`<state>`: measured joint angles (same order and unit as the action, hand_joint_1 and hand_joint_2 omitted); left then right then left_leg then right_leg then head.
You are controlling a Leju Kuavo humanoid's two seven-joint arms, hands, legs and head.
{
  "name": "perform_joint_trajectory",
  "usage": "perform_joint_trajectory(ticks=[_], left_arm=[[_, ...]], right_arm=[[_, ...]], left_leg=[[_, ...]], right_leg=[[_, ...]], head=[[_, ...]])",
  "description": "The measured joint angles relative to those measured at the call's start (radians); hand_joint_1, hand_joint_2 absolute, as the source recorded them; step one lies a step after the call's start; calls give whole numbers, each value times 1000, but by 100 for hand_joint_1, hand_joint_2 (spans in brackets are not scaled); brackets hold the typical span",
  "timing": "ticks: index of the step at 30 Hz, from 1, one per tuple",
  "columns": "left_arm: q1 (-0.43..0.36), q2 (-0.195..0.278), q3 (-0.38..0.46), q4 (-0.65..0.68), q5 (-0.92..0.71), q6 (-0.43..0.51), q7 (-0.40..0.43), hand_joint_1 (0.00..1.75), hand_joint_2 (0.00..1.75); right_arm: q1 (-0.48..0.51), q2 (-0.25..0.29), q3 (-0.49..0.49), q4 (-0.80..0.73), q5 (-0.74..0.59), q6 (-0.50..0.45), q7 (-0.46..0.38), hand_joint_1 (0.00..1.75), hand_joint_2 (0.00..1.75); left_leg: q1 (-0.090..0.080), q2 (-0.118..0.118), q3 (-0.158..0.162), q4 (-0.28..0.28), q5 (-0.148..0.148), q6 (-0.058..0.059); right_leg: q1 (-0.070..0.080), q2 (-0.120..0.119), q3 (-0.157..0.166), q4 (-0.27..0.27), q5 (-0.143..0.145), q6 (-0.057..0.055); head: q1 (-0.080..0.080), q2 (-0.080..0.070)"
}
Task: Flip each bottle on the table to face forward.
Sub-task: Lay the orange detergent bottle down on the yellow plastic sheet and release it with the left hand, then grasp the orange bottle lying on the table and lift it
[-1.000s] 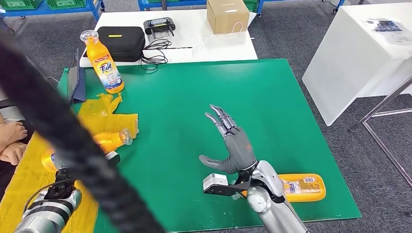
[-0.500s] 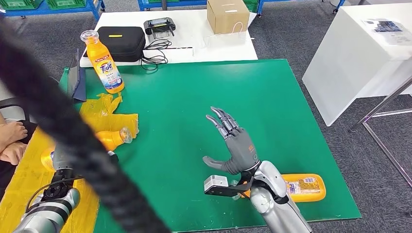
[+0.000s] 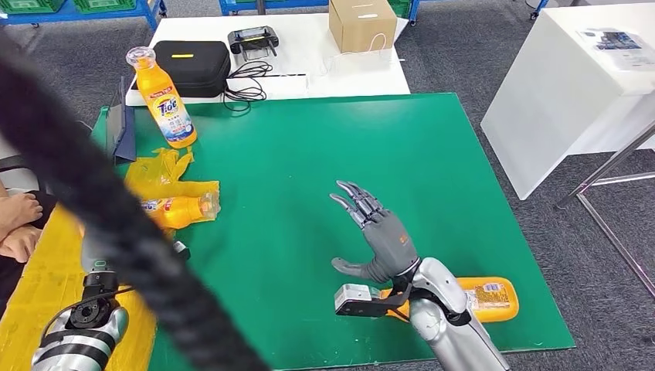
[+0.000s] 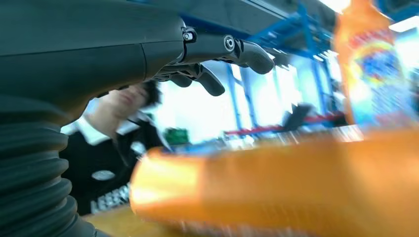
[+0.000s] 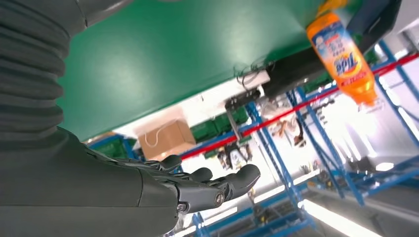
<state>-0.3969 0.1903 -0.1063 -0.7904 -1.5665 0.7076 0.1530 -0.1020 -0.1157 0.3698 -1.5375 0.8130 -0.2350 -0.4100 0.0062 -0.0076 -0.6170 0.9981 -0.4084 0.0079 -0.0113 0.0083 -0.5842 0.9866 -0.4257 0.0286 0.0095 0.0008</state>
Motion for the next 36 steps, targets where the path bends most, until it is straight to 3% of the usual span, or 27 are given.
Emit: perform_joint_trajectory(ticks=[3, 5, 8, 10, 12, 13, 18, 19, 20, 21, 25, 27, 36], left_arm=[[-20, 78, -202, -79, -1, 0, 317, 0, 175], [-52, 138, -361, -125, -3, 0, 452, 0, 175], [-108, 213, -539, -174, -4, -1, 526, 0, 175], [-121, 243, -598, -213, 0, -1, 510, 0, 175], [-88, 229, -570, -279, 38, -1, 385, 0, 175], [-64, 197, -520, -309, 83, -1, 260, 0, 175], [17, -31, -82, -334, 525, -72, -689, 0, 175], [30, -65, -13, -339, 616, -111, -810, 0, 175], [46, -96, 35, -347, 689, -150, -871, 0, 175], [65, -127, 66, -359, 750, -187, -883, 0, 175], [145, -230, 131, -388, 901, -295, -748, 0, 175], [177, -266, 144, -392, 941, -324, -745, 0, 175], [228, -338, 165, -395, 987, -356, -752, 0, 175]], right_arm=[[15, -29, 1, -18, -25, 22, -11, 0, 175], [22, -49, 0, -34, -39, 29, -15, 0, 175], [31, -66, -4, -58, -31, 16, -16, 0, 175], [40, -72, -6, -73, -24, 14, -15, 0, 175], [61, -84, -8, -94, -33, 32, -21, 0, 175], [76, -93, -10, -108, -43, 46, -28, 0, 175], [154, -121, -36, -187, -111, 133, -71, 0, 175], [173, -123, -45, -202, -120, 146, -80, 0, 175], [195, -127, -55, -218, -126, 157, -88, 0, 175], [218, -130, -66, -234, -130, 166, -96, 0, 175], [298, -147, -107, -296, -148, 193, -113, 0, 175], [338, -161, -130, -322, -162, 203, -114, 0, 175], [423, -193, -185, -382, -172, 212, -105, 0, 175]], left_leg=[[1, -1, -2, 0, 0, 0], [1, -2, -2, 0, 1, 0], [1, -1, -2, 0, 1, 0], [0, 1, -2, 0, 0, 0], [-1, 2, -1, 0, 0, 1], [-2, 1, -1, 1, 0, 1], [-3, 1, -5, 1, -2, 2], [-4, 4, -4, 1, -3, 2], [-4, 6, -3, 1, -4, 3], [-4, 6, -3, 1, -5, 3], [-4, 2, -3, 1, -5, 4], [-4, 2, -4, 1, -5, 4], [-4, 2, -3, 1, -6, 5]], right_leg=[[0, -1, -1, 0, 0, 0], [0, -2, -1, 0, 0, 0], [0, -2, -1, 0, 0, 0], [0, 0, -1, 0, 0, 0], [-2, 1, -2, 0, 0, 1], [-2, 0, -3, 0, 0, 1], [-3, 0, -5, -1, 0, 1], [-4, 3, -5, -1, 1, 2], [-4, 5, -5, -1, 0, 2], [-5, 6, -4, -1, 0, 2], [-5, 3, -3, -1, -2, 4], [-5, 3, -3, -1, -2, 4], [-5, 3, -2, -1, -2, 4]], head=[[0, 0], [0, 0], [0, 0], [0, 0], [0, 0], [0, 0], [1, 0], [0, 0], [0, 0], [0, 0], [0, 0], [0, 0], [0, 0]])
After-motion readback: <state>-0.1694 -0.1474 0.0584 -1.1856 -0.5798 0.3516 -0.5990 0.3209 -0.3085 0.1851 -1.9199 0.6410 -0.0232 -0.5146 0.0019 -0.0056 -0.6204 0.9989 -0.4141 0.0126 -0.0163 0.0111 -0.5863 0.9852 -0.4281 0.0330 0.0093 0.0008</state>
